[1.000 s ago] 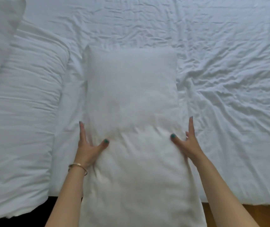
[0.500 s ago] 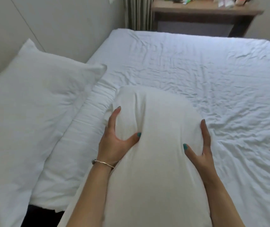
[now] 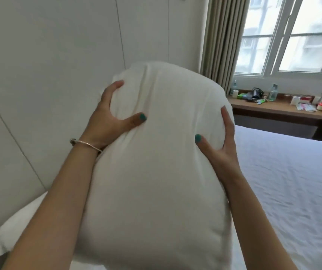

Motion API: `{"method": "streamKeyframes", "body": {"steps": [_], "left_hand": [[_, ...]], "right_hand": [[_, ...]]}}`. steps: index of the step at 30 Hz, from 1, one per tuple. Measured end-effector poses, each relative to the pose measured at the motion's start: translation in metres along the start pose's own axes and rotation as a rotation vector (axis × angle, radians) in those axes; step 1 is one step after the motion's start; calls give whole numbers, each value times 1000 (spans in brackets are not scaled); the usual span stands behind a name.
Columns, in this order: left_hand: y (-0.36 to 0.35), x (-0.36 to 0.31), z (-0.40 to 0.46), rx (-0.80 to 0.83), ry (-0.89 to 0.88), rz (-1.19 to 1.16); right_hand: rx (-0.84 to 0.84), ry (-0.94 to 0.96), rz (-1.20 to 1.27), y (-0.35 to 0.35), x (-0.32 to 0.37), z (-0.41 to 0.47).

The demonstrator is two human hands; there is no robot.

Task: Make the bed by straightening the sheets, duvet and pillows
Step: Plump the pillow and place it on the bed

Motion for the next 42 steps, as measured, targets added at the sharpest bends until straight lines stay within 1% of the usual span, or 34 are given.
{"method": "streamKeyframes", "body": {"steps": [2, 4, 5, 7, 10, 11, 13, 14, 15, 17, 19, 20, 21, 22, 23, 24, 25, 27, 29, 31, 33, 38, 42], "left_hand": [[52, 8, 31, 5, -17, 44], [96, 29, 60, 59, 1, 94], [113, 46, 73, 89, 28, 135], [136, 100, 96, 146, 165, 277], [137, 209, 100, 307, 481, 531], [129, 245, 92, 359, 565, 574], [106, 297, 74, 372, 720, 539], [95, 313, 66, 347, 760, 508], [85, 322, 62, 321, 763, 496], [77, 325, 62, 297, 763, 529], [77, 326, 66, 305, 762, 609], [77, 324, 67, 317, 765, 692], [75, 322, 70, 314, 756, 805], [72, 314, 73, 298, 735, 925], [67, 302, 75, 263, 711, 990], [61, 290, 77, 229, 686, 994], [53, 282, 75, 215, 664, 962], [37, 283, 66, 244, 643, 927], [29, 303, 53, 231, 632, 963], [25, 327, 45, 171, 618, 978], [18, 345, 39, 144, 589, 1012], [-2, 387, 25, 133, 580, 1048], [-8, 400, 23, 138, 599, 1035]], "right_hand": [[16, -27, 55, -50, 5, 16], [21, -77, 120, -100, -2, 23], [23, -114, 133, -124, -9, 24], [65, -258, 76, -174, -36, 19], [242, -614, -36, -245, -93, -14], [291, -708, -82, -261, -112, -30], [306, -814, -159, -272, -146, -55], [293, -845, -166, -270, -157, -60], [300, -860, -174, -267, -165, -60], [365, -844, -223, -261, -175, -49], [407, -857, -321, -260, -177, -40], [396, -854, -408, -260, -175, -36], [359, -810, -508, -261, -172, -31], [309, -720, -589, -263, -168, -24], [264, -601, -628, -265, -165, -13], [246, -476, -641, -269, -164, 1], [266, -369, -660, -275, -164, 19], [386, -200, -772, -289, -173, 59], [540, -89, -936, -303, -195, 92], [673, -82, -1061, -313, -229, 102], [741, -108, -1113, -319, -260, 91], [739, -119, -1182, -329, -304, 65], [742, -128, -1198, -333, -316, 58]]}}
Point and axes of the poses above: each hand's wrist, its own z-axis towards the middle knuckle, its own y-axis out of the back of the hand, x = y × z, the point moved 1 cm from there along z, towards the middle knuckle, and after that the axes turned 6 degrees about y, right-handed, at the moved point
